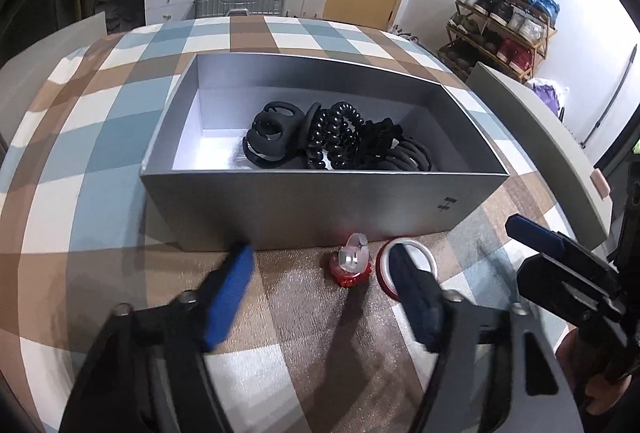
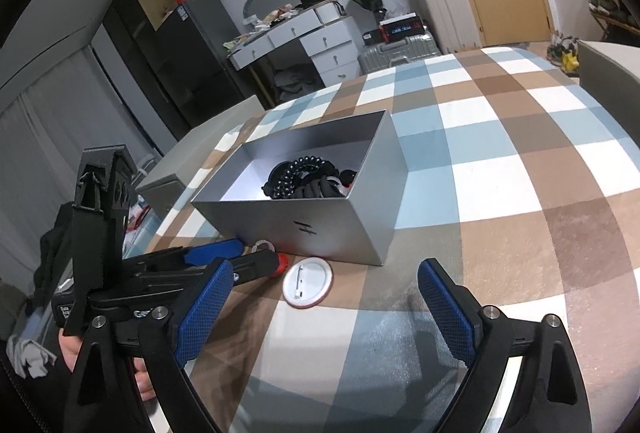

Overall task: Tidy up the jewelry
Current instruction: 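Grasp the other red-and-clear cap with the left gripper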

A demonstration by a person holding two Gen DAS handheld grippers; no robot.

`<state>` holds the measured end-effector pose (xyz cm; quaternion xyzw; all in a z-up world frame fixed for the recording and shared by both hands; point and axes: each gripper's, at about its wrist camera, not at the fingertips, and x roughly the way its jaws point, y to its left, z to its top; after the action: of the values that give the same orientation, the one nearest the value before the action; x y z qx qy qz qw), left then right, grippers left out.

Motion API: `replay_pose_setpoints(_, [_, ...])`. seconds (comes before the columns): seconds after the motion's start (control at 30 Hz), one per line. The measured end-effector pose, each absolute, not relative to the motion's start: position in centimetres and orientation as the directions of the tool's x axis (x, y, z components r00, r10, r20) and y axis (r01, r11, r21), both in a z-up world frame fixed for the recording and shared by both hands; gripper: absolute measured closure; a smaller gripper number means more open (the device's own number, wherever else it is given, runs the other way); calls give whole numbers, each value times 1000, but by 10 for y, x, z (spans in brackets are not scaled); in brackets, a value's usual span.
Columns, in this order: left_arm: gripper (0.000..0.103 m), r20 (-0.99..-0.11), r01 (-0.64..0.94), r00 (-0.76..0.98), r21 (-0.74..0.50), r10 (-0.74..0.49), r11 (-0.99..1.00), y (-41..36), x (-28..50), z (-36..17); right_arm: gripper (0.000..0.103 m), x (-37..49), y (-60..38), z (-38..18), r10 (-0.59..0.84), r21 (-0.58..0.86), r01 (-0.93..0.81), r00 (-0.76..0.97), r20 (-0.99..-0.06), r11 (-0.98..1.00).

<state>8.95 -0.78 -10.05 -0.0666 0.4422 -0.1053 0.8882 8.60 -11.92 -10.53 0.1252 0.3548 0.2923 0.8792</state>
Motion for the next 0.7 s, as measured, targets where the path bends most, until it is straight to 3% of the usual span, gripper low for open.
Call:
replay_pose_setpoints(0.07, [51,-772,127,587,-208,-243,970,-8,91,-101,9,85,-119,-106,605,430,-426,574,-551,796])
replay_pose_setpoints(0.2, [77,-777,145,563,-242,-281,959,-10,91,-101,9,84,-119,-105,610,436,-427,572,-548,792])
replay_pose_setpoints(0.33, [88,-785,178,540,-248,-305,952,-19,91,-100,9,83,-119,-105,612,441,-425,572,-546,791])
replay_pose_setpoints(0.7, [89,-776,183,559,-229,-293,956,-14,83,-92,9,82,-112,-105,594,403,-437,561,-577,804])
